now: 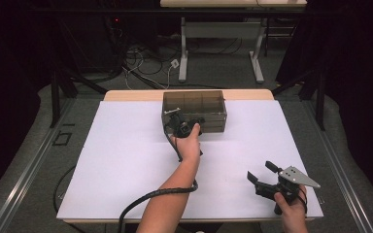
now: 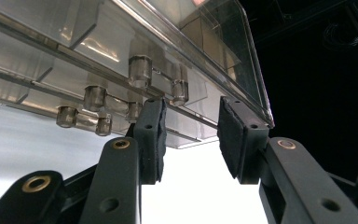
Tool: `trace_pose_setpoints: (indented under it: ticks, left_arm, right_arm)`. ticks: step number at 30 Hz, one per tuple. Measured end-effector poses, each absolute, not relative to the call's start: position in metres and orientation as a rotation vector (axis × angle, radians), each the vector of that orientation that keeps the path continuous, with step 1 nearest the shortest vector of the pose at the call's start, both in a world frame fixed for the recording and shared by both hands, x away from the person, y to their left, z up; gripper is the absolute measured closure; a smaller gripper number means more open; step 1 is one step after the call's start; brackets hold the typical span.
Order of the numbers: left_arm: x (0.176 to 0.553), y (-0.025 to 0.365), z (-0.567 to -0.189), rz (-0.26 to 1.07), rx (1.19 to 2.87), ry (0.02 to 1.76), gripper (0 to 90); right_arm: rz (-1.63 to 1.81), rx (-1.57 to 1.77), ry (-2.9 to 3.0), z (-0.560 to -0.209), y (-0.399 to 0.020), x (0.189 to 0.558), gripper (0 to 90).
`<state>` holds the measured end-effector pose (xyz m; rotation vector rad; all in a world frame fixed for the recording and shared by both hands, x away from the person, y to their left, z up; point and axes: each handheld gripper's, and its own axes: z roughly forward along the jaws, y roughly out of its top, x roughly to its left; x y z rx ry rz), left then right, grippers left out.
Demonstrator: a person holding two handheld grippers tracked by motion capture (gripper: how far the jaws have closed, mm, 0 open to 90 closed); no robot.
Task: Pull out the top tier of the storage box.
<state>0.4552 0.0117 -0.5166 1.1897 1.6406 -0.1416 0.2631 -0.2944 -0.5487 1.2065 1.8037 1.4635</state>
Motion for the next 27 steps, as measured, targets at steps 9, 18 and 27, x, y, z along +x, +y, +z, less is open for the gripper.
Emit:
trace_pose_setpoints:
  ticks: [9,18,27]
  left_arm:
    - [0.4597,0.0107,-0.5189,-0.142,1.175,1.646,65.2]
    - [0.4606,0.0118,-0.5206,-0.141,1.191,1.661,74.8]
    - [0.4605,0.0131,-0.5221,-0.141,1.186,1.669,80.7]
  right_arm:
    - [1.471,1.205,1.801,-0.549,-0.2937,0.2634,14.8]
    - [1.469,1.209,1.811,-0.5494,-0.2942,0.2639,14.7]
    - [1.47,1.21,1.812,-0.5495,-0.2941,0.264,14.8]
